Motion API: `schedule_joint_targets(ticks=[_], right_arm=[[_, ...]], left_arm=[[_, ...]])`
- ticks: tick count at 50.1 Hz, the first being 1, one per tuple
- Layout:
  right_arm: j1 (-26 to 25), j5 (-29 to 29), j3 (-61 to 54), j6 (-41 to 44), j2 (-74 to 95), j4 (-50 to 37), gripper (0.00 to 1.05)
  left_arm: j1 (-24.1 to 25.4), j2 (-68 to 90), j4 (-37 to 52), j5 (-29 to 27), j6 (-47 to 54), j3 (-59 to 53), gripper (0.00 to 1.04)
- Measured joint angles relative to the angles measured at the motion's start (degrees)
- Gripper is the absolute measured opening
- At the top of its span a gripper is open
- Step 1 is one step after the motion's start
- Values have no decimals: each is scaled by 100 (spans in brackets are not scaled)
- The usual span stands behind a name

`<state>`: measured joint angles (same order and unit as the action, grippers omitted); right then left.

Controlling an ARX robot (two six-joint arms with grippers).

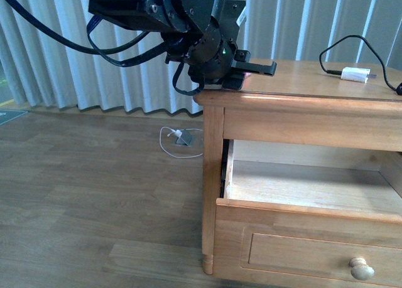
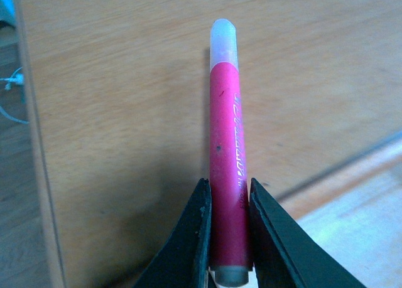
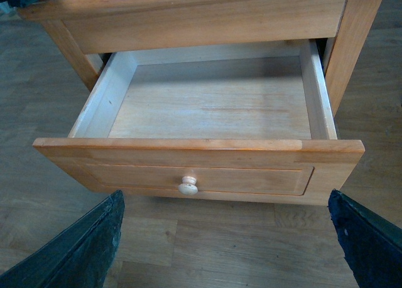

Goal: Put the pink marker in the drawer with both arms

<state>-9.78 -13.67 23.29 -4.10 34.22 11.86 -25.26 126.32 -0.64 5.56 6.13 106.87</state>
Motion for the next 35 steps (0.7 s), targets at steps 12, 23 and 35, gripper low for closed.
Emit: schedule_joint_targets(ticks=[12, 23, 35], right_arm=[[0, 0, 2, 0, 0, 0, 96], [0, 0, 0, 0, 0, 0, 96], [0, 2, 2, 0, 0, 0, 96]], left_arm=[[4, -997, 531, 1283, 433, -1233, 15], [-70, -1615, 457, 2253, 1167, -2057, 15], [-361, -1508, 485, 2017, 1665, -2321, 15]])
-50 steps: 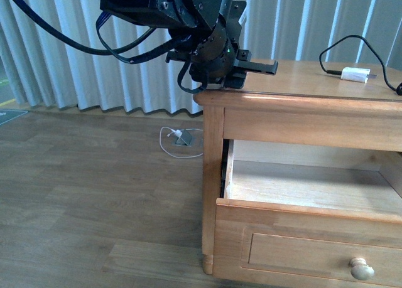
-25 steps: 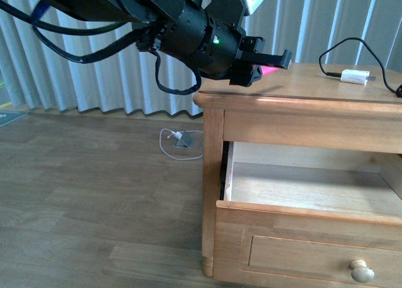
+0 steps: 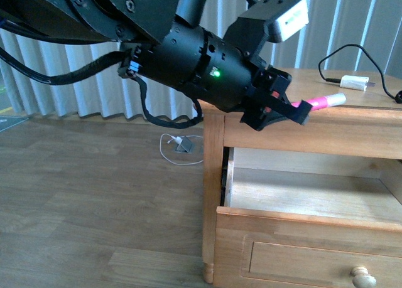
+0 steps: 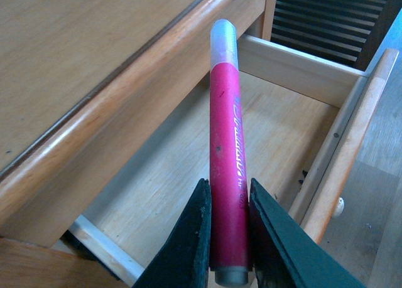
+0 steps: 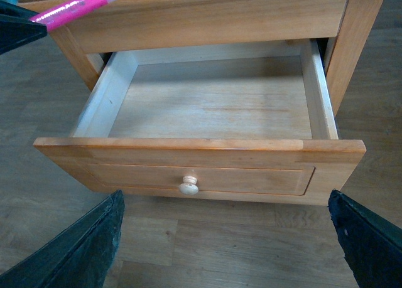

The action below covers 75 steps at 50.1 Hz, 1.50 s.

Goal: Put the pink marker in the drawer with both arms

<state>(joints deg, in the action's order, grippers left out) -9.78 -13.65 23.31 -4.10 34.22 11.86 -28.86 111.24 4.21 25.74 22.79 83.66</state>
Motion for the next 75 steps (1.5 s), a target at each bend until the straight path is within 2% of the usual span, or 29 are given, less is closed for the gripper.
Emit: schedule_joint_targets(ticks=[10, 34, 41, 46, 51, 60, 65, 75], right_arm=[[0, -2, -2, 0, 0, 0, 96], [0, 0, -2, 0, 0, 0, 96], [0, 0, -2, 0, 0, 0, 96], [0, -2, 0, 0, 0, 0, 96], [0, -2, -2, 0, 0, 0, 96], [0, -2, -2, 0, 0, 0, 96], [0, -2, -2, 0, 0, 0, 96], [0, -2, -2, 0, 0, 0, 96]], left_arm=[[-166, 350, 120, -31, -76, 0, 15], [-181, 988, 205, -476, -116, 4, 15], [-201, 992, 299, -487, -79, -63, 35], [-205, 990, 442, -688, -83, -105, 50], [-201, 929, 555, -1362, -166, -140, 70], [-63, 378, 831, -2232, -566, -575, 99], [68, -83, 1069, -2520, -774, -944, 98], [339, -1399, 1572, -2623, -1036, -2098, 99]])
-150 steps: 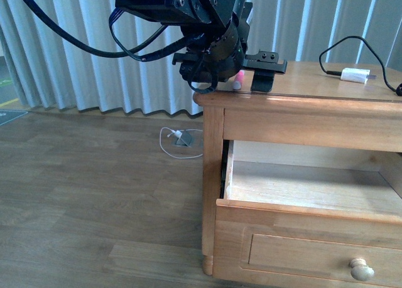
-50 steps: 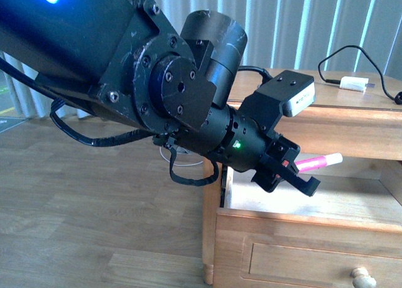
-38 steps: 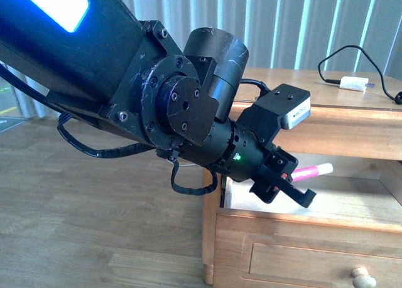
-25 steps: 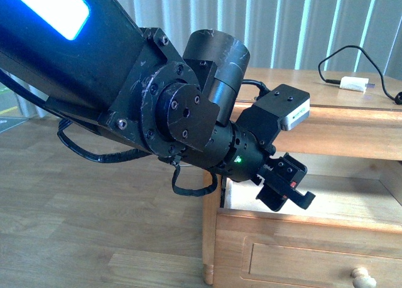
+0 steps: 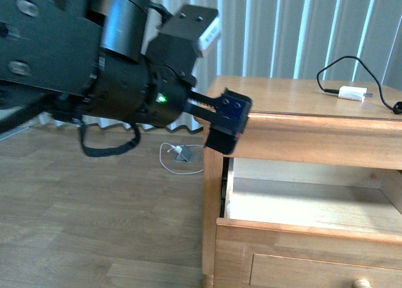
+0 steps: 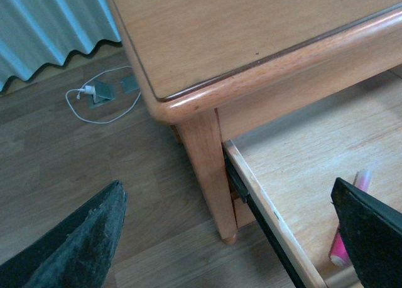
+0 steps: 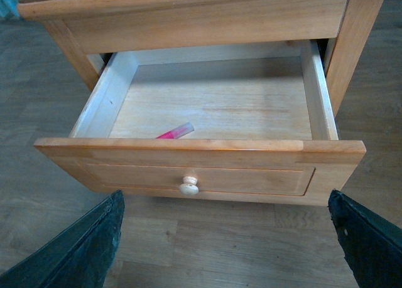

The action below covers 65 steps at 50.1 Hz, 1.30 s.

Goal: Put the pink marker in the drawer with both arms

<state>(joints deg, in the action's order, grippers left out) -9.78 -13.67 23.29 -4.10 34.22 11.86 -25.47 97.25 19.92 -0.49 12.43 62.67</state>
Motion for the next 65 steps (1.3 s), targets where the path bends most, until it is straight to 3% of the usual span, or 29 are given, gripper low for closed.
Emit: schedule_joint_targets(ticks=[11, 20, 28, 37, 39, 43, 53, 56, 59, 61, 65], right_arm=[[0, 0, 0, 0, 0, 0, 96], [0, 0, 0, 0, 0, 0, 96], [0, 2, 2, 0, 0, 0, 96], [0, 0, 0, 0, 0, 0, 96], [-4, -2, 0, 0, 0, 0, 96], [-4, -2, 0, 0, 0, 0, 96], [-4, -2, 2, 0, 0, 0, 96], [-4, -2, 0, 0, 0, 0, 96], [-4, -2, 0, 0, 0, 0, 96], [-4, -2, 0, 0, 0, 0, 96], [-4, -2, 0, 0, 0, 0, 96]], left_arm=[[264, -1777, 55, -149, -422, -1357, 99], [575, -3567, -391, -426, -929, -2496, 99], [1349, -5528, -1169, -522, -1602, -3578, 99], [1480, -5810, -1174, -597, -1764, -3729, 99], [1480, -5880, -702, -868, -1569, -3945, 89], [1637, -6186, -264, -828, -1397, -4435, 70], [1934, -6693, -186, -522, -1307, -5104, 30], [2236, -6848, -188, -79, -1292, -5239, 19], [2452, -6983, -188, 7, -1287, -5359, 9], [2503, -7047, -188, -2, -1298, -5407, 4], [2527, -7217, -205, 35, -1285, -5532, 4]])
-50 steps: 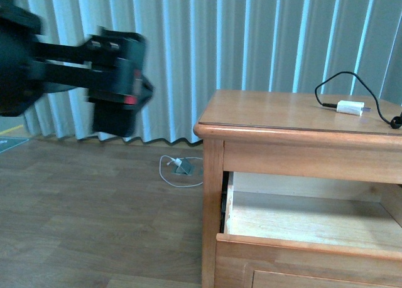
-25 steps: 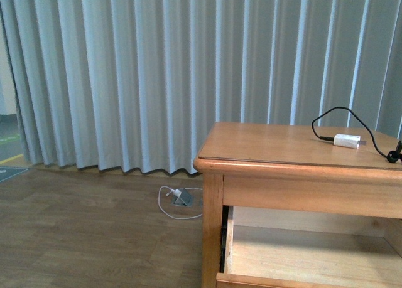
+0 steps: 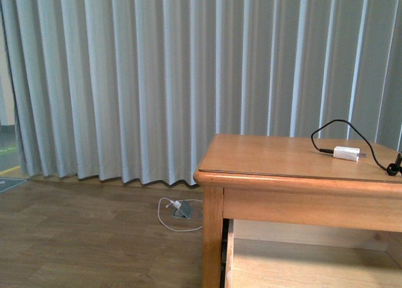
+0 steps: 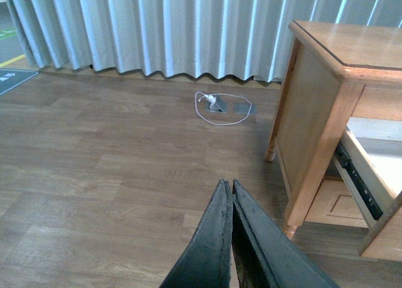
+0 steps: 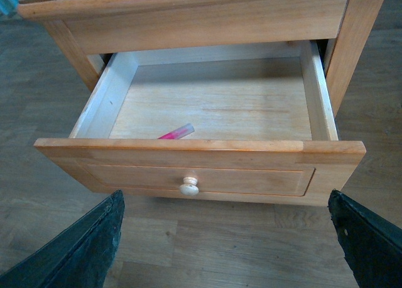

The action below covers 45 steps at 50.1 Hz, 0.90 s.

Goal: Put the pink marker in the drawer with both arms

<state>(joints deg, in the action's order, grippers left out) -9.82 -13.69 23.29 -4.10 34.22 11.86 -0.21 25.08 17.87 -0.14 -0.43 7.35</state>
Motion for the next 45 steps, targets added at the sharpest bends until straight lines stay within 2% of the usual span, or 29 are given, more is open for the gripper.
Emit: schedule_joint_targets(ticks=[41, 45], right_arm=[[0, 0, 0, 0, 0, 0, 96], [0, 0, 0, 2, 0, 0, 96]], left_arm=[[7, -1491, -748, 15, 13, -605, 4], [7, -1963, -1381, 15, 15, -603, 4]])
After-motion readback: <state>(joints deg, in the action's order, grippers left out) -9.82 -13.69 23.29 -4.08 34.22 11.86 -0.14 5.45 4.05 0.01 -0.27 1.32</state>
